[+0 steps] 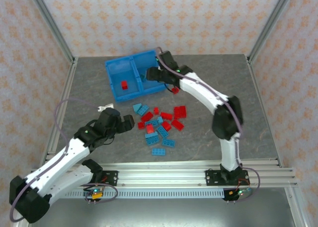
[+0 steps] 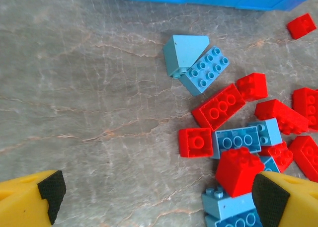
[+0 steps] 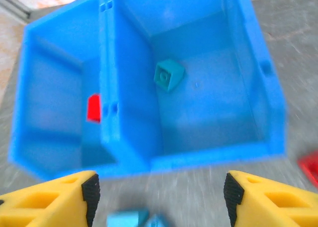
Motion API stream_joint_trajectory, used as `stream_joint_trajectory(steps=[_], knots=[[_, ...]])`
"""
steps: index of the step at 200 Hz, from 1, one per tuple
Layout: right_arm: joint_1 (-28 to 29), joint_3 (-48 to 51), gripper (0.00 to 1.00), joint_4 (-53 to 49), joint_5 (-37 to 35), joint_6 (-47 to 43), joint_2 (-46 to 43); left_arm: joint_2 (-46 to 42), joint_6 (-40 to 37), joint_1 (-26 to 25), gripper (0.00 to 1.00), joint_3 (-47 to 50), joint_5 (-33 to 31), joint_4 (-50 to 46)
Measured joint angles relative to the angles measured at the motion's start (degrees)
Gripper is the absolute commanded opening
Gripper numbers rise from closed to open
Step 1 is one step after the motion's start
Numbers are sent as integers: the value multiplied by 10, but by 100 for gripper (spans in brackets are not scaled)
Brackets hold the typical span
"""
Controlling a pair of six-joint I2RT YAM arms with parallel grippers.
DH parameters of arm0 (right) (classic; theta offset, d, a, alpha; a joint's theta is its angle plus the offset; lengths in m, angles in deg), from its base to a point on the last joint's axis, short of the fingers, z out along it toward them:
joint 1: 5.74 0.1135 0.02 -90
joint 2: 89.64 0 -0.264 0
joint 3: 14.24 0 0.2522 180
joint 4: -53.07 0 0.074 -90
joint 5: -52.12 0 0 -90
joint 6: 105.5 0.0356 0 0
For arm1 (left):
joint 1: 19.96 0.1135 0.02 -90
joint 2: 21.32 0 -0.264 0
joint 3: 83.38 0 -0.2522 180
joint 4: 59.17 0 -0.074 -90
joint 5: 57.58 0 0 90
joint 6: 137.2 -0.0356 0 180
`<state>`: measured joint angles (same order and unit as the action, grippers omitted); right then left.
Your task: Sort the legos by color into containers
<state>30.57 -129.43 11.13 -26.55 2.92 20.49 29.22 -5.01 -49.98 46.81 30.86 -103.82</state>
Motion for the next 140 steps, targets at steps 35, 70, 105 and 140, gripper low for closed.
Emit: stream_joint_trajectory(steps=[35, 70, 105, 140], knots=[[1, 218, 77, 30, 72, -32, -234, 128, 46, 0, 99, -14, 7, 67], [3, 358, 81, -3, 118, -48, -385, 256, 55, 0, 98, -70, 4, 117], [5, 415, 83, -53, 127, -48, -486, 372, 60, 3, 97, -153, -16, 149], [5, 408, 84, -83, 132, -53, -523, 460, 68, 25, 96, -197, -24, 160]])
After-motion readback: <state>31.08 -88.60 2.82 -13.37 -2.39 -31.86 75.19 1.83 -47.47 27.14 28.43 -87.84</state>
